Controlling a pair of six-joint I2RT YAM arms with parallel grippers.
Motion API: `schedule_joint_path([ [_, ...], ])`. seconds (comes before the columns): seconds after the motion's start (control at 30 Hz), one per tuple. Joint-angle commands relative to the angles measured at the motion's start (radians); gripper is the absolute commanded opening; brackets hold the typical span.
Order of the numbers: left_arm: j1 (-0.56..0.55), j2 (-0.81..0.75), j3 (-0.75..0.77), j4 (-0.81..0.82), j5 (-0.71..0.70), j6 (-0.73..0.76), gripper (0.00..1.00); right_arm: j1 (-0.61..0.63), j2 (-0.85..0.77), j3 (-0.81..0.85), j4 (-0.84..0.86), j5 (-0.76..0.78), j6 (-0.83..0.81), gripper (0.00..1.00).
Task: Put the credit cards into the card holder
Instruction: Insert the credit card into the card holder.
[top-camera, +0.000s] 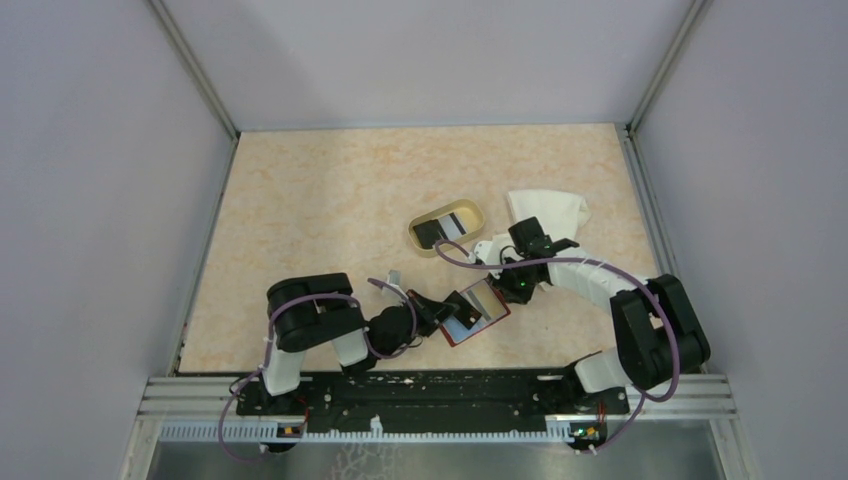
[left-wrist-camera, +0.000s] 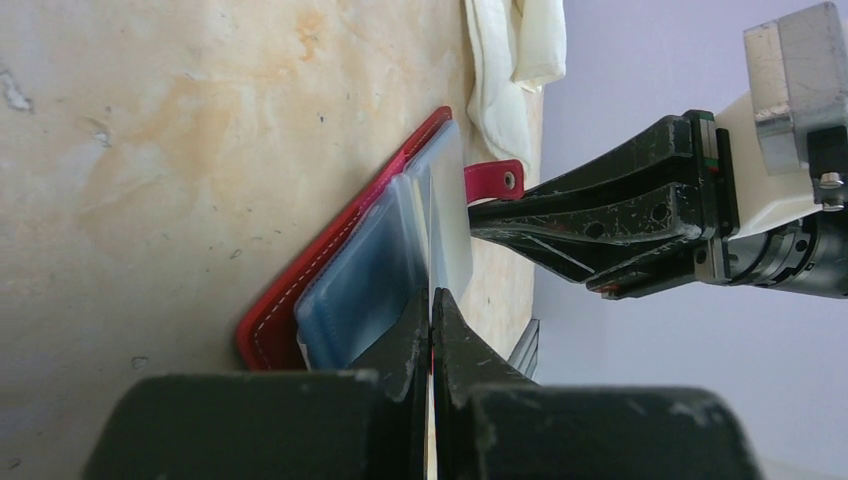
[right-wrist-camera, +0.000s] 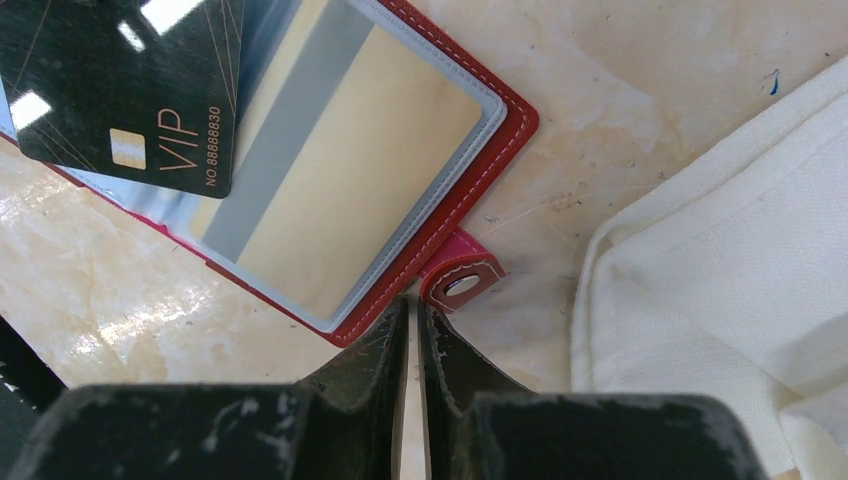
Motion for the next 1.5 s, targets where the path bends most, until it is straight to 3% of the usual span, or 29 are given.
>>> schedule_joint_path([
  [0.0,-0.004,0.009,0.002,-0.027,-0.019,-0.028,0.0,0.018,0.037,-0.001,-0.015,-0.001,-0.004,0.08],
  [0.3,-0.004,-0.045,-0.021,-0.066,-0.028,-0.022,0.0,0.018,0.04,0.0,-0.015,0.001,-0.002,0.08],
  [0.87,-0.005,0.029,0.056,-0.059,0.028,-0.033,0.0,0.023,0.04,0.0,-0.016,-0.002,-0.001,0.08],
  [1.47,-0.004,-0.018,0.11,-0.335,0.113,-0.198,0.0,0.03,0.042,0.002,-0.016,-0.004,0.001,0.08],
])
